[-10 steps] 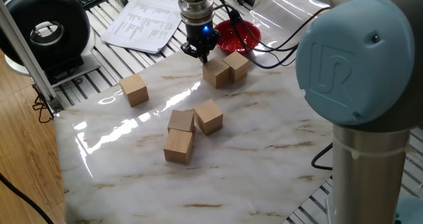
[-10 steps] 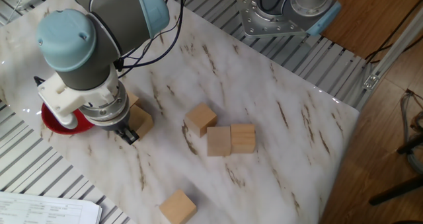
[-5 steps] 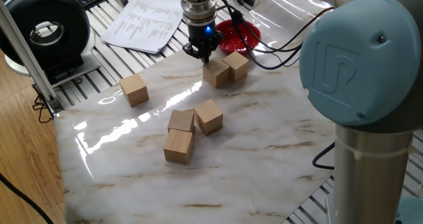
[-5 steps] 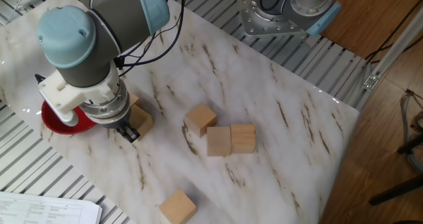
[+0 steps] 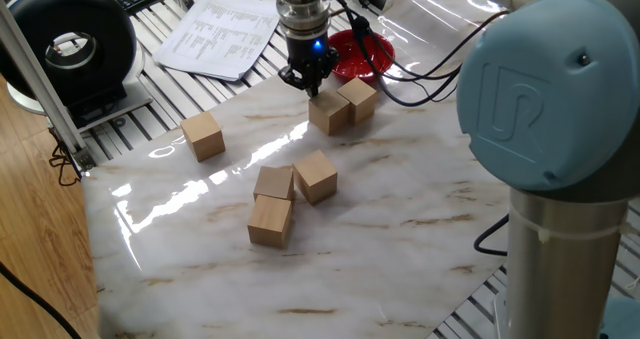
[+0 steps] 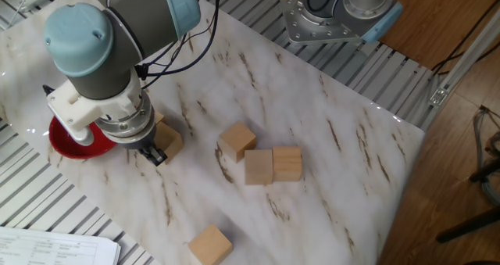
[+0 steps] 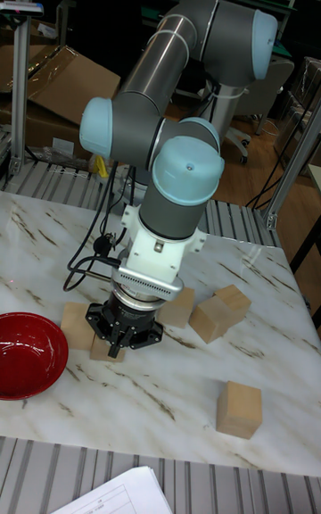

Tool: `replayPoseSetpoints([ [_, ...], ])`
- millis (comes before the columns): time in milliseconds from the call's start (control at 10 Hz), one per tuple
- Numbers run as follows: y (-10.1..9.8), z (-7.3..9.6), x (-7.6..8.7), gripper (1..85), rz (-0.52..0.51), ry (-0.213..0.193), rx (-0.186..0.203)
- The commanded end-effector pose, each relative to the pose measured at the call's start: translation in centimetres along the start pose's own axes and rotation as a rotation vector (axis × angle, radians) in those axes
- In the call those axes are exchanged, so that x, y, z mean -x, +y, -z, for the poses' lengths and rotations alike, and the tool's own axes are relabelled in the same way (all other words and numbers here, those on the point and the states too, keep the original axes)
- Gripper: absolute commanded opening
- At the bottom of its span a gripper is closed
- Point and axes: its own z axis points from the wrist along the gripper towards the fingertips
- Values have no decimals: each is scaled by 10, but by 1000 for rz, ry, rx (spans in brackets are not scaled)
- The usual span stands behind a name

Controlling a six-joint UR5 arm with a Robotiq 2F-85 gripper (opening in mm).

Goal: Stack the blocks into a pyramid shape

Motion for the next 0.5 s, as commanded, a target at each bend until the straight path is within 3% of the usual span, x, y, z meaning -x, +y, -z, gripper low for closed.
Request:
replayPoseSetpoints([
  [0, 0, 0, -1, 13, -3, 2, 13],
  [400, -1, 1, -5, 13, -3, 7, 19],
])
